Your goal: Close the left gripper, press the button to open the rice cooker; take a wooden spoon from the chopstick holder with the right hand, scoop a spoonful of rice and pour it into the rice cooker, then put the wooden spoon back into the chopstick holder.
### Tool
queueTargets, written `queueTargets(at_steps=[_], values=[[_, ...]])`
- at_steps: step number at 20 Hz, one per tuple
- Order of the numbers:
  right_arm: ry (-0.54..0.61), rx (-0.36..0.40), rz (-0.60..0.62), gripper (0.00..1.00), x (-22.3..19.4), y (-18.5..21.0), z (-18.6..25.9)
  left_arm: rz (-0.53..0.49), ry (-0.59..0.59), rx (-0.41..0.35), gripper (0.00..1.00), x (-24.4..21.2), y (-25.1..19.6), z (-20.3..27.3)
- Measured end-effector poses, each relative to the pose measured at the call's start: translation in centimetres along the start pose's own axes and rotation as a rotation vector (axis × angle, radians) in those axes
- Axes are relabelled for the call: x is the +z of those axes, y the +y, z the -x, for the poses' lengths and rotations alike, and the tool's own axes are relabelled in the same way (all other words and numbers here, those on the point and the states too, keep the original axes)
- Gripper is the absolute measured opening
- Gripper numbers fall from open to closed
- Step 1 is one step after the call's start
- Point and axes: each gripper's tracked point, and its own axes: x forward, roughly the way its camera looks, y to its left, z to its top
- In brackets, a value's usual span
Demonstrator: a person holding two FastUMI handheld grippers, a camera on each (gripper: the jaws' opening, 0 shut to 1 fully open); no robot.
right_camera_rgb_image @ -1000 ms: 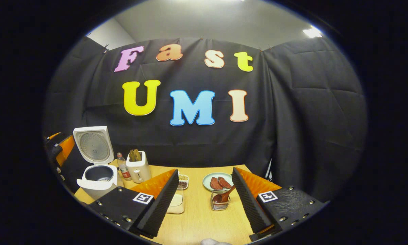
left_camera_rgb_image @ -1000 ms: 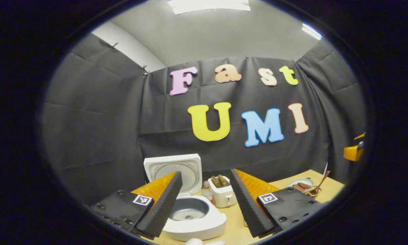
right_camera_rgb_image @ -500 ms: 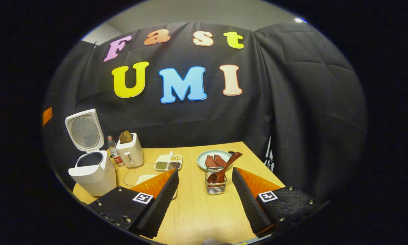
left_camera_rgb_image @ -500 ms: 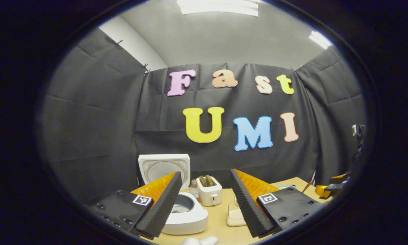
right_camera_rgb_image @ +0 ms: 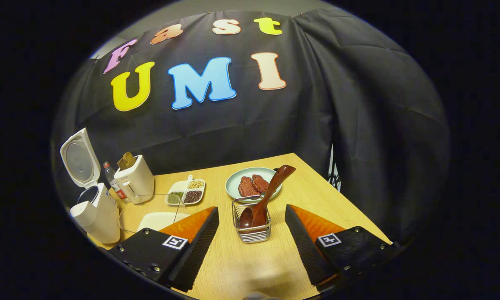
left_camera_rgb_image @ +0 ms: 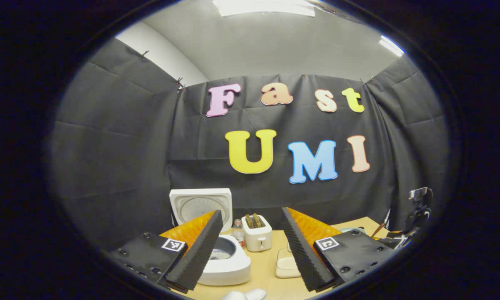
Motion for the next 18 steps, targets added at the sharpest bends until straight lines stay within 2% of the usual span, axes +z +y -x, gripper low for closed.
queueTargets(at_steps=[4,5,8,10,11,12,13,14,15,16,18], values=[[0.016,-0.017,-0.044,0.98,-0.2,-1.5,-6.1,0.025,0.034,0.024,0.96,-0.4,-1.1,-1.6],[0.025,-0.020,-0.058,0.98,-0.4,-2.1,-7.5,0.021,0.034,0.034,1.00,-0.4,-1.2,-2.0],[0.059,-0.040,-0.108,0.98,-1.0,-3.8,-10.9,-0.025,0.037,0.073,0.99,-0.4,-1.1,-3.2],[0.072,-0.041,-0.113,0.98,-1.1,-4.1,-12.4,-0.035,0.048,0.090,0.98,-0.9,-1.2,-3.5],[0.077,-0.032,-0.113,0.93,-1.1,-4.1,-12.9,-0.040,0.056,0.097,1.00,-1.1,-1.3,-3.7],[0.087,-0.017,-0.116,0.98,-1.2,-3.8,-13.0,-0.049,0.060,0.101,0.99,-1.4,-1.4,-3.9],[0.084,-0.006,-0.116,0.97,-1.0,-3.7,-13.0,-0.059,0.062,0.107,0.96,-1.5,-1.4,-4.1],[0.077,-0.003,-0.109,0.94,-0.7,-3.5,-13.1,-0.065,0.063,0.108,0.97,-1.5,-1.5,-4.2],[0.065,-0.007,-0.092,0.83,-0.4,-3.4,-13.0,-0.067,0.068,0.107,0.97,-1.5,-1.7,-4.4],[0.054,-0.029,-0.077,0.67,-0.2,-3.8,-13.2,-0.065,0.070,0.104,0.98,-1.7,-1.9,-4.5],[0.069,0.024,-0.087,0.34,0.0,-2.4,-12.4,-0.067,0.070,0.100,1.00,-1.7,-2.1,-4.8]])
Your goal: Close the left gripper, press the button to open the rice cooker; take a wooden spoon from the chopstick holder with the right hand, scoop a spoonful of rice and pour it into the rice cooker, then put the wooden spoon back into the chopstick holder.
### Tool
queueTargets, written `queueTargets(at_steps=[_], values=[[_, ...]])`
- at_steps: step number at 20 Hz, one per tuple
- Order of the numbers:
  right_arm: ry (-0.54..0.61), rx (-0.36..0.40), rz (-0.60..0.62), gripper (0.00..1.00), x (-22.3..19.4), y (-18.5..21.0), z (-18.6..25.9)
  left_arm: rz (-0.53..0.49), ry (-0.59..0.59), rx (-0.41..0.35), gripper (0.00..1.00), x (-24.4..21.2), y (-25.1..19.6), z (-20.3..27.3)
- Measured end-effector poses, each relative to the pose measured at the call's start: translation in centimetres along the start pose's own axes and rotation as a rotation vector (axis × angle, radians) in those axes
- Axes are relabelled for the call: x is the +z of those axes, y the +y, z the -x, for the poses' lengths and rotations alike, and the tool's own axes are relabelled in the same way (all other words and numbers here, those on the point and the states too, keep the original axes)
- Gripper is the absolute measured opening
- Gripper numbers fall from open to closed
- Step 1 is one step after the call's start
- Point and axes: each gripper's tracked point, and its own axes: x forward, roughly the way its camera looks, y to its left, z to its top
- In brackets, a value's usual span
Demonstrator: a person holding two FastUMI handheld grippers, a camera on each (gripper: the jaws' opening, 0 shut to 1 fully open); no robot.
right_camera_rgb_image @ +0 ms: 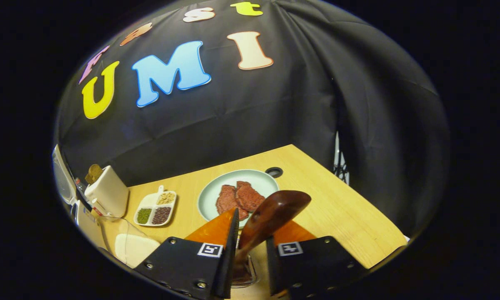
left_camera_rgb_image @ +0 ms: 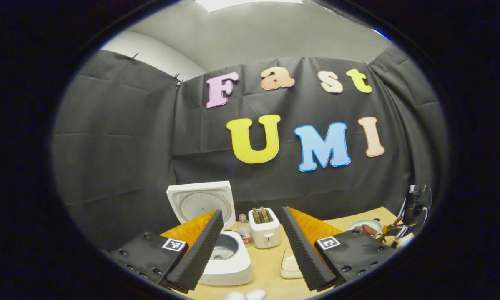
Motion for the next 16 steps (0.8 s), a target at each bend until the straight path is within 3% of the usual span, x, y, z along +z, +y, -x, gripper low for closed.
queueTargets(at_steps=[2,10,16], values=[[0.002,-0.001,0.006,0.21,0.0,0.4,-0.5,-0.005,-0.004,-0.004,1.00,0.1,-0.2,-0.3],[-0.006,0.014,-0.002,0.21,1.1,1.2,0.7,0.000,0.004,-0.011,1.00,-0.6,0.9,-0.7],[-0.097,0.036,0.070,0.21,7.3,4.3,4.0,-0.016,-0.027,-0.012,1.00,-0.7,2.8,-0.1]])
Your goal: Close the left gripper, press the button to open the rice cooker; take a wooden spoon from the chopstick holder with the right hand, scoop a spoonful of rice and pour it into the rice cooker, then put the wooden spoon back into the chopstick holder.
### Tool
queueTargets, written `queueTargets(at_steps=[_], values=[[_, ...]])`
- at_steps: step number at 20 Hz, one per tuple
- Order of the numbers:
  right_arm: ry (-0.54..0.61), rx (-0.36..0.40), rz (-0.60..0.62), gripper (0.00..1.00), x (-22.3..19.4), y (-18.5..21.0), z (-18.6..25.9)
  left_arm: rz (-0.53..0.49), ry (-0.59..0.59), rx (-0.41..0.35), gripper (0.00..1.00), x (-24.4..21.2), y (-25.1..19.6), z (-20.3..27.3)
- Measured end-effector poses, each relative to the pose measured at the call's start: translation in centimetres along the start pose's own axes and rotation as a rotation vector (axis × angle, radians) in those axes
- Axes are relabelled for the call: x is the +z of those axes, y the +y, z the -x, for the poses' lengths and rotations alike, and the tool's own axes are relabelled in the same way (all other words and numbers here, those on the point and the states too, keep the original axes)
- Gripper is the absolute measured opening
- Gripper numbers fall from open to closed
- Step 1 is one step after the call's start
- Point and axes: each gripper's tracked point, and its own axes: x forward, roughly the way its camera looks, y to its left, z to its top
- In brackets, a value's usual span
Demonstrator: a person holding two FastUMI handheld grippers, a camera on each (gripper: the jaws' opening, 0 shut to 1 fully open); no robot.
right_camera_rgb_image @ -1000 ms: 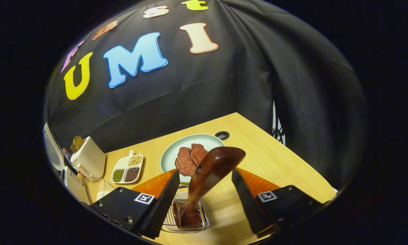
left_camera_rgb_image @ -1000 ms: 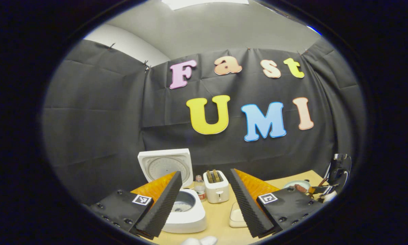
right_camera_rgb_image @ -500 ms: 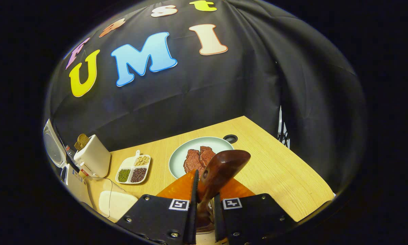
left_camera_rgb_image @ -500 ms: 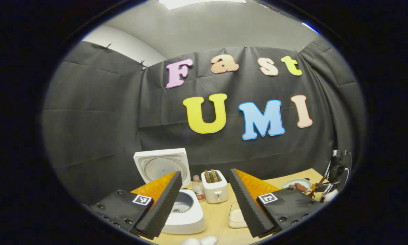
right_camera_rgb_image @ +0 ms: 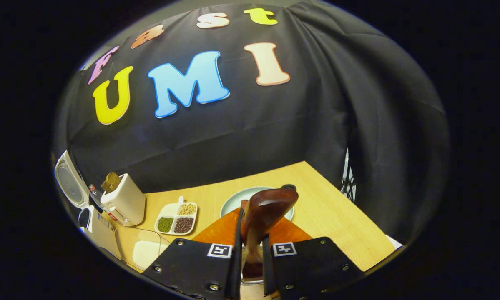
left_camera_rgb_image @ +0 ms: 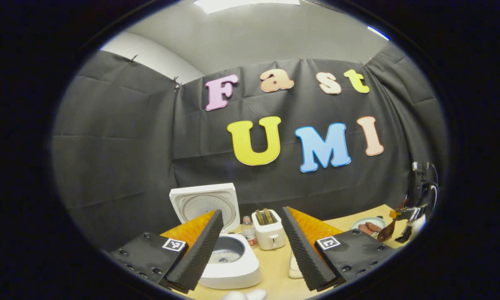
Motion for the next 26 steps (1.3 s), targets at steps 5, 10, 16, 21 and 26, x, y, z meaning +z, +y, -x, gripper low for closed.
queueTargets(at_steps=[5,10,16,21,26], values=[[-0.103,0.067,0.057,0.21,7.0,5.5,3.3,0.056,-0.015,0.007,1.00,0.0,2.7,0.6],[-0.146,0.167,0.115,0.21,9.0,13.9,6.2,0.054,-0.022,0.028,1.00,-0.7,5.8,1.2],[-0.096,0.260,0.203,0.21,3.6,23.2,6.9,0.048,-0.016,0.034,1.00,-1.6,8.2,1.6],[-0.075,0.258,0.356,0.21,-1.7,26.1,5.5,0.055,-0.011,0.048,0.99,-2.2,9.7,1.8],[-0.084,0.229,0.623,0.25,-5.7,26.5,2.9,0.046,0.022,0.063,0.98,-3.7,10.5,2.0]])
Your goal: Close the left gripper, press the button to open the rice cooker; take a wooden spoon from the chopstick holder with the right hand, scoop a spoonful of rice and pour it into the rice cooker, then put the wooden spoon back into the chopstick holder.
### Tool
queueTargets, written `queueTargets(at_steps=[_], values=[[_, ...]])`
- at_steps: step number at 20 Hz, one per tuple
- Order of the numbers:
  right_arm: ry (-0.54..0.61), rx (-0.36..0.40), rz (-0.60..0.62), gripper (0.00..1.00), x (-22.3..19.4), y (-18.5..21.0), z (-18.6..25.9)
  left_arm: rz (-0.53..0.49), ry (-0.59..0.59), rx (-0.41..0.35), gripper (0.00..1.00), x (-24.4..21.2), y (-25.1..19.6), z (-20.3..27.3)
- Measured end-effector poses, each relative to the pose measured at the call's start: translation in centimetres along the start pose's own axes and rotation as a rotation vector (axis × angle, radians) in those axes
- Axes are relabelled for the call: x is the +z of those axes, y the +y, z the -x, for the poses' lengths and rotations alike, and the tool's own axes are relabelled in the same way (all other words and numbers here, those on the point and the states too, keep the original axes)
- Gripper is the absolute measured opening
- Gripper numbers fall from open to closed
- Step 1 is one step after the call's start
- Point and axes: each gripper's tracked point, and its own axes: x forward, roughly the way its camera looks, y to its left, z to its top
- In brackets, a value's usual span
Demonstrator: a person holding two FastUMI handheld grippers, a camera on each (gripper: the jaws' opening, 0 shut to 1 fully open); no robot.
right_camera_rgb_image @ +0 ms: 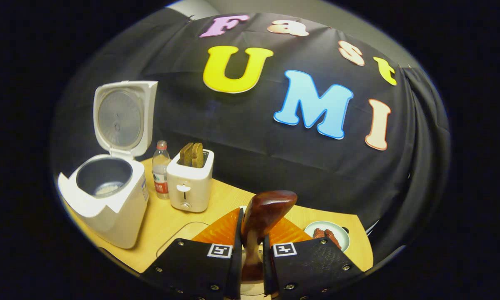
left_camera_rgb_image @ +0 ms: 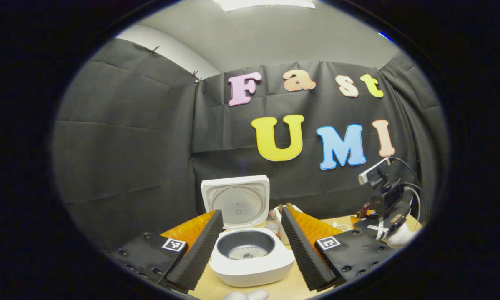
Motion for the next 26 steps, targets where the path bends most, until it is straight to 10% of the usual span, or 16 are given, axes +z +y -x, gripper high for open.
queueTargets(at_steps=[12,26], values=[[0.081,0.007,0.293,0.22,-6.0,4.7,-1.5,-0.011,0.052,0.015,0.98,-2.3,0.8,-0.7],[0.178,0.081,-0.092,0.21,-6.6,8.4,-1.8,-0.016,0.080,0.019,0.98,-3.4,1.6,-1.4]])
